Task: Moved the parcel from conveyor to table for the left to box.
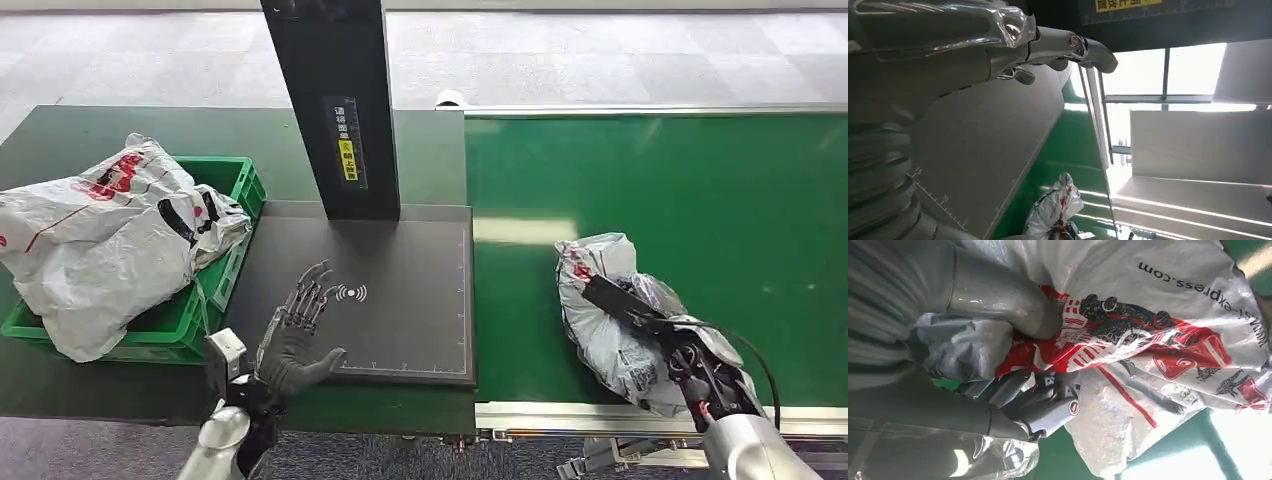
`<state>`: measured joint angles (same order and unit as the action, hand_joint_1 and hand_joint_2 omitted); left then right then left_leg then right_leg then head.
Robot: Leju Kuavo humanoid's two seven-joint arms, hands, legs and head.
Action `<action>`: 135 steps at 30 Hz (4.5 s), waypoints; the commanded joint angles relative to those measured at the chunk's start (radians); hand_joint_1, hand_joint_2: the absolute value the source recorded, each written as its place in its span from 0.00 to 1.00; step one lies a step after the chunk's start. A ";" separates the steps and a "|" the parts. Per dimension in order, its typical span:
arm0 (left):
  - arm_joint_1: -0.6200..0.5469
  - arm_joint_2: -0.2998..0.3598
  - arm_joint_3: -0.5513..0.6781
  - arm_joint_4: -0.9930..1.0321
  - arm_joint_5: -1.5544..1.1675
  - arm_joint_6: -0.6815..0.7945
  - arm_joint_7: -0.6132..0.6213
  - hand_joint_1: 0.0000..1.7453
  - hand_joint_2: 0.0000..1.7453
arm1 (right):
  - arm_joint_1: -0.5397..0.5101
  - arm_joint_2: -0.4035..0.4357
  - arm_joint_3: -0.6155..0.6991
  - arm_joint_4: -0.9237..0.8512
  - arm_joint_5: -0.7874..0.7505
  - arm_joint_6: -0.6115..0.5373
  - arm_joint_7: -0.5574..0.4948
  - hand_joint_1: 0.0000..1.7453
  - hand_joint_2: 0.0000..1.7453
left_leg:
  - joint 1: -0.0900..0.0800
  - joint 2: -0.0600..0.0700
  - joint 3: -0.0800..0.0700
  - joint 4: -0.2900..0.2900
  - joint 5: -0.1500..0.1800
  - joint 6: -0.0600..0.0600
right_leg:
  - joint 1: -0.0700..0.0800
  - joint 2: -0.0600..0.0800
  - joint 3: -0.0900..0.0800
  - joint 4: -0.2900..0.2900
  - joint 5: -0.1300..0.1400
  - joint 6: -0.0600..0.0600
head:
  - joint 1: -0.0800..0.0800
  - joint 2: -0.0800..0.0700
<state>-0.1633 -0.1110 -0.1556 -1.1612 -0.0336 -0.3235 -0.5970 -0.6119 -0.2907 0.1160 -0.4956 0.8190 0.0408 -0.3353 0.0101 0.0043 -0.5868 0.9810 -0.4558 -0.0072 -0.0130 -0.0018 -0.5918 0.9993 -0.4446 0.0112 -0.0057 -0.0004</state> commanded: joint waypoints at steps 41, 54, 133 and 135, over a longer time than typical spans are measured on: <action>0.042 -0.004 -0.011 -0.281 0.128 0.452 -0.101 0.00 1.00 | 0.372 0.211 0.146 -1.224 0.363 -0.739 -0.363 1.00 1.00 | 0.000 0.003 0.002 -0.001 -0.001 0.000 | 0.001 0.002 0.001 -0.001 -0.001 -0.001 | 0.000 0.000; 0.100 -0.058 0.077 -0.455 0.055 0.614 -0.101 0.00 1.00 | -0.203 0.191 0.577 -0.369 0.419 -0.480 -0.204 1.00 1.00 | 0.000 0.006 0.004 -0.002 0.002 0.000 | 0.001 0.005 0.002 0.000 0.001 -0.002 | 0.000 0.000; -0.009 -0.077 -0.024 -0.336 0.052 0.521 -0.101 0.00 1.00 | -0.282 0.518 0.448 0.081 -0.096 -0.460 -0.170 0.00 1.00 | 0.002 -0.001 0.002 -0.002 0.003 0.000 | 0.002 -0.002 0.001 -0.001 -0.001 -0.002 | 0.000 0.000; -0.023 -0.081 -0.019 -0.302 0.052 0.508 -0.101 0.00 1.00 | -0.232 0.530 0.257 -0.004 -0.360 -0.337 -0.327 0.00 1.00 | 0.002 -0.001 0.000 -0.002 0.003 -0.001 | 0.003 -0.002 0.000 0.000 0.000 -0.002 | 0.000 0.000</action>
<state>-0.1588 -0.1938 -0.1705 -1.5469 0.0179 0.1972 -0.7015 -0.9015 0.2357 0.6985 -0.3800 0.8441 -0.4288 -0.4117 0.0123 0.0053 -0.5875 0.9804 -0.4529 -0.0084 -0.0104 -0.0021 -0.5941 1.0001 -0.4444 0.0093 -0.0053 0.0000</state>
